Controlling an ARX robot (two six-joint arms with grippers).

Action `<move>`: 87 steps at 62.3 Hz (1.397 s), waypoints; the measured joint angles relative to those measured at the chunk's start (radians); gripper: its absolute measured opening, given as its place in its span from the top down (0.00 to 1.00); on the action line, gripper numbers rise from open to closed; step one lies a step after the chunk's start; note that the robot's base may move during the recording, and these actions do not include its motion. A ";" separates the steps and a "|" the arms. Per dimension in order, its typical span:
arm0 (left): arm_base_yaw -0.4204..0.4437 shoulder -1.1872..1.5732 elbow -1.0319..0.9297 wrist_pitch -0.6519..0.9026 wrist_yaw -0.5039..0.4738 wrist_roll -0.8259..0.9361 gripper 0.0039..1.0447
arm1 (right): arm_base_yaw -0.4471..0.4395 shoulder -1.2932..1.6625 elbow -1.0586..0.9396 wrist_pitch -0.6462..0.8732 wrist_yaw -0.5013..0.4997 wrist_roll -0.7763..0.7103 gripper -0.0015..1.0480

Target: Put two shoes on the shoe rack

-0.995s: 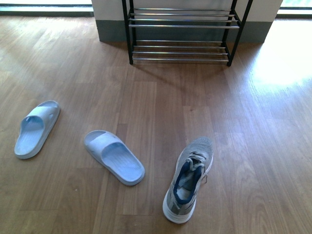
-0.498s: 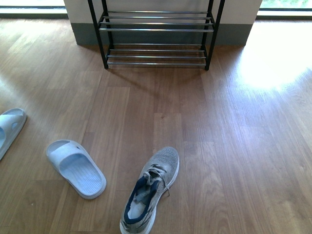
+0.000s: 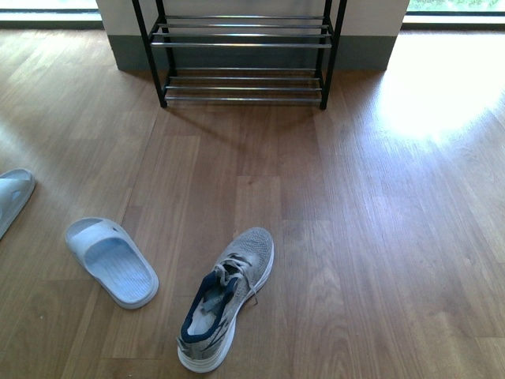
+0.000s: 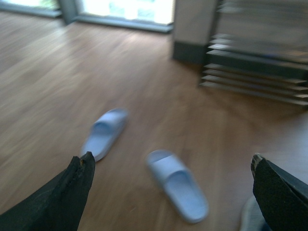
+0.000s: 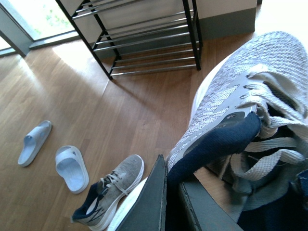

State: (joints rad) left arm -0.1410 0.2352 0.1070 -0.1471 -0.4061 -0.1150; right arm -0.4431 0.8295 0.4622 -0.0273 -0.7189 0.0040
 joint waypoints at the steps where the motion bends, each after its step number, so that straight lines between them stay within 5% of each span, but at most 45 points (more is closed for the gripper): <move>1: -0.008 0.036 0.010 0.008 -0.035 -0.008 0.09 | 0.000 0.000 0.000 0.000 -0.002 0.000 0.99; 4: -0.025 0.225 0.046 0.087 -0.135 -0.034 0.09 | 0.000 0.000 0.000 0.000 -0.007 0.000 0.99; 8: -0.024 0.470 0.093 0.236 -0.133 -0.058 0.09 | 0.003 0.000 0.000 0.000 -0.011 0.000 0.99; 20: -0.056 1.205 0.281 0.599 0.072 0.034 0.09 | 0.002 0.000 0.000 0.000 -0.005 0.000 0.99; 29: -0.114 1.648 0.433 0.640 0.216 0.137 0.09 | 0.002 0.000 0.000 0.000 -0.003 0.000 0.99; 41: -0.200 2.055 0.634 0.621 0.259 0.145 0.09 | 0.002 0.000 0.000 0.000 -0.007 0.000 0.99; 87: -0.236 2.509 1.076 0.538 0.434 0.172 0.09 | 0.002 0.000 0.000 0.000 -0.006 0.000 0.99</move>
State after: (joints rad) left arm -0.3771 2.7438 1.1828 0.3908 0.0284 0.0566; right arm -0.4408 0.8295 0.4622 -0.0273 -0.7250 0.0044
